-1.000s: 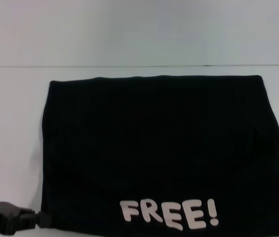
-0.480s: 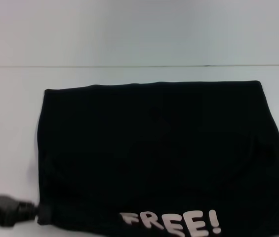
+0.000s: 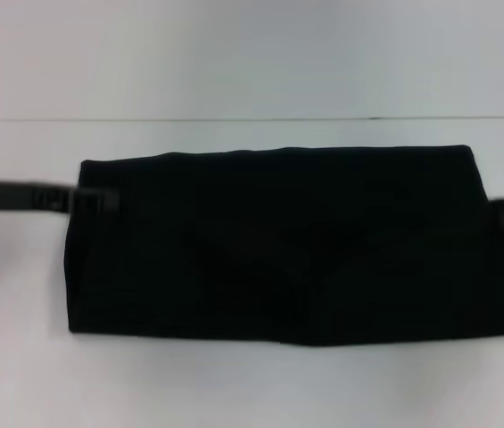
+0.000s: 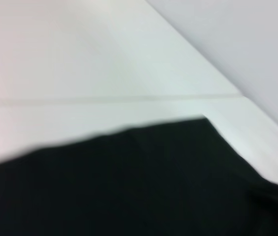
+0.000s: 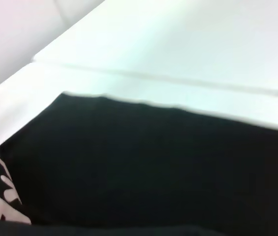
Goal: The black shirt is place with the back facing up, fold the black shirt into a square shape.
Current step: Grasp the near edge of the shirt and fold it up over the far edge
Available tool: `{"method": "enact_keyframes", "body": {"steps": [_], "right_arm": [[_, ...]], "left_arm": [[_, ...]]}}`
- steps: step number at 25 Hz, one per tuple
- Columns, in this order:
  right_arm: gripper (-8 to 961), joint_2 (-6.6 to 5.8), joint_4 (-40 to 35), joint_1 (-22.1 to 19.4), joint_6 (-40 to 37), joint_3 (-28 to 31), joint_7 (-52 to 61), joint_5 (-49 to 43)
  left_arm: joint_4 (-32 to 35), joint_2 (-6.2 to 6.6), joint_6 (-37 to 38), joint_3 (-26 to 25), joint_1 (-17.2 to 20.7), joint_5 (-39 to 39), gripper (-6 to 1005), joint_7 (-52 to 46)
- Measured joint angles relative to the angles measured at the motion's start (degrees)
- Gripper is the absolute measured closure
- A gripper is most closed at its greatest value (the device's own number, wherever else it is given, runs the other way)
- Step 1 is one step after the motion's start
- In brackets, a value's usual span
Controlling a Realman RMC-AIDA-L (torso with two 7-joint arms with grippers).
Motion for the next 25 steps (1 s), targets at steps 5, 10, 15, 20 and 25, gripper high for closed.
{"method": "enact_keyframes", "body": {"steps": [5,10,15,20,25], "right_arm": [[897,-0.65,8.0,5.31,15.43,-1.24,0.57,0.01],[897,-0.72,16.02,10.13,30.08,-4.71,0.17,0.0],[897,1.0,18.73,13.69,39.44,-6.01,0.03,0.03],[898,1.96,19.0,15.39,43.45,-6.16,0.02,0.08],[898,2.04,18.51,16.22,45.17,-6.89,0.65,0.09]], "left_arm": [[-2.27,-0.03,-10.88,2.98,-2.68,0.41,994,-1.87],[-4.43,-0.98,-24.51,7.89,-4.23,0.45,994,-3.34],[-6.23,-1.29,-31.98,11.29,-5.69,0.44,994,-3.38],[-6.76,-1.49,-35.52,12.15,-6.25,0.24,994,-3.4],[-6.55,-1.46,-36.95,12.04,-6.34,0.02,994,-4.02]]}}
